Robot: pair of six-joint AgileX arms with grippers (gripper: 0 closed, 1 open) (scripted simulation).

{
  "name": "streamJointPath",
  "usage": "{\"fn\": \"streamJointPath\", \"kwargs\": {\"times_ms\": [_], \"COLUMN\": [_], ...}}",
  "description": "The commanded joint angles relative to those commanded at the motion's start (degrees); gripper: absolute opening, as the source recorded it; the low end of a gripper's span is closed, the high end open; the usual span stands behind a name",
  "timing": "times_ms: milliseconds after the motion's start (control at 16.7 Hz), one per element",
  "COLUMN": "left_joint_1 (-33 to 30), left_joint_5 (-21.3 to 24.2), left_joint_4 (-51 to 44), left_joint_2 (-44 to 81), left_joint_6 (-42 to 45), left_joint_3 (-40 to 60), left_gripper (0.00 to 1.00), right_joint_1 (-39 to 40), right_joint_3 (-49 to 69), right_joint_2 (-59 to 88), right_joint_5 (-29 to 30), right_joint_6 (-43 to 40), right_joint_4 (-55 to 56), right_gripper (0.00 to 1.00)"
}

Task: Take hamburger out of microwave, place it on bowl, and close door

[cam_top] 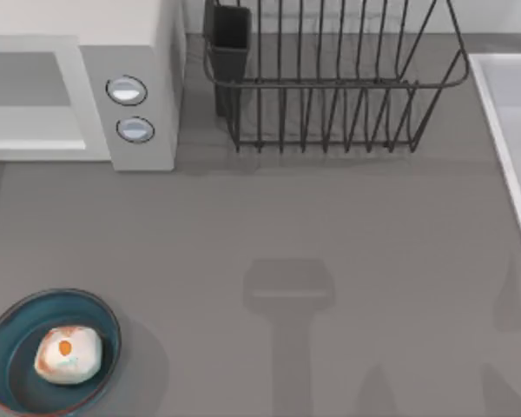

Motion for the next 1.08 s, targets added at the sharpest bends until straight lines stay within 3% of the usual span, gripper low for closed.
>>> {"fn": "streamJointPath", "kwargs": {"times_ms": [240, 720, 1080], "left_joint_1": [-0.14, 0.16, -0.16], "left_joint_5": [-0.15, 0.13, 0.10], "left_joint_4": [2.37, 21.26, 22.18], "left_joint_2": [0.74, 6.76, 6.75], "left_joint_6": [0.03, 0.29, 0.14], "left_joint_3": [-1.95, -14.38, -15.38], "left_gripper": [0.00, 0.00, 0.00], "right_joint_1": [0.00, 0.00, 0.00], "right_joint_3": [0.00, 0.00, 0.00], "right_joint_2": [0.00, 0.00, 0.00], "right_joint_5": [0.00, 0.00, 0.00], "right_joint_6": [0.00, 0.00, 0.00], "right_joint_4": [0.00, 0.00, 0.00], "right_gripper": [1.00, 1.00, 1.00]}}
